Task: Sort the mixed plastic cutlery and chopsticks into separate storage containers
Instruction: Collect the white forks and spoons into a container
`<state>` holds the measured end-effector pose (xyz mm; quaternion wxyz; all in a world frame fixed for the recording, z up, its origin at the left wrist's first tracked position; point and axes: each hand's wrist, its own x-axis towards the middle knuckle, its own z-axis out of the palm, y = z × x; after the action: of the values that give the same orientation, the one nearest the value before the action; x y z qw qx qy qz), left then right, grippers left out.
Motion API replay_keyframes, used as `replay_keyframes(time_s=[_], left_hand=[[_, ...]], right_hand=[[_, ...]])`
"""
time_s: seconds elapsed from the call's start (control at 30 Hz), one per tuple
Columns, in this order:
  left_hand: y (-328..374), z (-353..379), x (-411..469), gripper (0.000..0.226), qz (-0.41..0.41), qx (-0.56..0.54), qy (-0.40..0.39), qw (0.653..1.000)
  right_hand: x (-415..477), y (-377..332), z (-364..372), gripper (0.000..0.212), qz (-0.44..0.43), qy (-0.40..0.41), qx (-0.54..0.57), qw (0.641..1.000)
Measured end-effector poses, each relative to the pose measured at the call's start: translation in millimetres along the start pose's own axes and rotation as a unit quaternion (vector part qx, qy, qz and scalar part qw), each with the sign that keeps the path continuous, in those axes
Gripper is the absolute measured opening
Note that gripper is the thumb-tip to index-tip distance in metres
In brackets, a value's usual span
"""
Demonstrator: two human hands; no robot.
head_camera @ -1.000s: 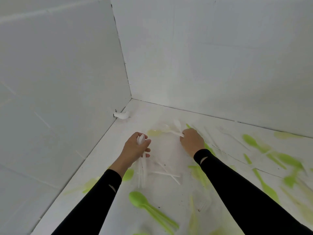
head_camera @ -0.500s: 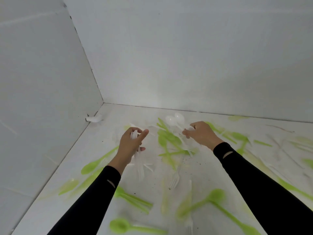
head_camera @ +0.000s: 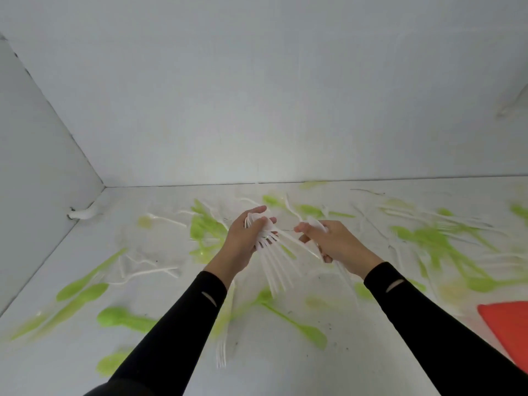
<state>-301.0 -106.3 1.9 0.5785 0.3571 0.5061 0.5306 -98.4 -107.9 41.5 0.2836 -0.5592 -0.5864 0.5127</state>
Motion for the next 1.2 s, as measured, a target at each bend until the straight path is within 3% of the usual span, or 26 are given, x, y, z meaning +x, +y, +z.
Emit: replay_keyframes(time_s=[0.17, 0.3, 0.47, 0.6, 0.73, 0.83, 0.9, 1.0, 1.1, 1.2], left_hand=[[-26.9, 100.8, -13.5, 0.028, -0.023, -0.045, -0.046, 0.998], [-48.6, 185.6, -26.2, 0.021, -0.052, -0.111, -0.052, 0.991], [-73.1, 279.5, -45.5, 0.041, -0.076, -0.054, -0.138, 0.986], [-83.9, 338.0, -51.7, 0.012, -0.046, -0.036, -0.177, 0.982], [-90.0, 385.0, -51.3, 0.027, -0.058, -0.070, -0.211, 0.973], [-94.7, 421.4, -51.0, 0.024, -0.056, -0.077, -0.238, 0.967], [-100.2, 446.8, -50.6, 0.022, -0.053, -0.044, -0.266, 0.962], [-107.3, 488.3, -46.7, 0.042, -0.045, 0.017, -0.349, 0.936], [-108.9, 522.8, -39.3, 0.034, -0.028, 0.055, -0.411, 0.909], [-112.0, 547.1, -26.8, 0.026, -0.017, 0.061, -0.389, 0.919]], right_hand=[[-50.1, 39.5, -85.6, 0.028, 0.009, 0.043, -0.020, 0.999], [-85.1, 70.2, -139.7, 0.036, 0.030, 0.076, -0.029, 0.996], [-133.1, 99.1, -193.1, 0.047, 0.044, 0.097, -0.023, 0.994], [-157.0, 111.3, -228.8, 0.036, 0.044, 0.123, 0.027, 0.991], [-174.7, 127.5, -264.3, 0.039, 0.050, 0.171, 0.068, 0.982], [-183.1, 140.8, -296.2, 0.026, 0.044, 0.238, 0.110, 0.964], [-185.0, 147.6, -317.9, 0.023, 0.071, 0.256, 0.103, 0.958], [-180.9, 150.6, -349.5, 0.033, 0.118, 0.244, 0.124, 0.955], [-171.4, 149.7, -378.8, 0.036, 0.123, 0.251, 0.131, 0.951], [-167.6, 151.4, -405.1, 0.041, 0.122, 0.259, 0.106, 0.952]])
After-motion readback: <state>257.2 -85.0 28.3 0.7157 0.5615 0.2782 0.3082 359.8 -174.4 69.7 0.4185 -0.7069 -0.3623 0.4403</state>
